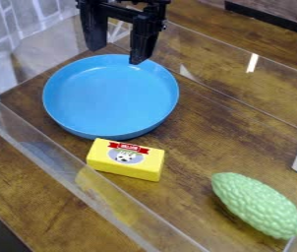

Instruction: Put the yellow block in the blue tray

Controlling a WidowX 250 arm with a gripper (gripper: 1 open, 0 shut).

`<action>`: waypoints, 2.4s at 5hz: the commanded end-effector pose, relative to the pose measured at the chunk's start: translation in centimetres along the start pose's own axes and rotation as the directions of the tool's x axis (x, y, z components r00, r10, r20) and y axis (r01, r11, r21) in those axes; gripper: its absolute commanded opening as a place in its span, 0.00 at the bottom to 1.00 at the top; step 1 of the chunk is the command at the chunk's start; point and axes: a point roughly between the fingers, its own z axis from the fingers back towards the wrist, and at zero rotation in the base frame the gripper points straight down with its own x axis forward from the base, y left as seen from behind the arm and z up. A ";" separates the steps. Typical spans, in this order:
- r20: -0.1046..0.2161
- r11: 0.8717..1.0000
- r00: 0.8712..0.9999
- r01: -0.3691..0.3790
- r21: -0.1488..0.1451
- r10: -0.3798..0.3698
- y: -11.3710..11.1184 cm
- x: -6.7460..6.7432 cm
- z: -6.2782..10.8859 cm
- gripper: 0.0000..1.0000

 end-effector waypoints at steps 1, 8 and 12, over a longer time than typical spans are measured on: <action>-0.006 1.000 1.000 0.007 0.004 -0.007 0.2 0.3 -0.3 1.00; -0.042 1.000 0.999 0.018 0.002 -0.018 0.4 0.6 1.1 1.00; -0.104 0.999 0.994 0.005 -0.039 -0.009 0.5 -0.3 0.8 1.00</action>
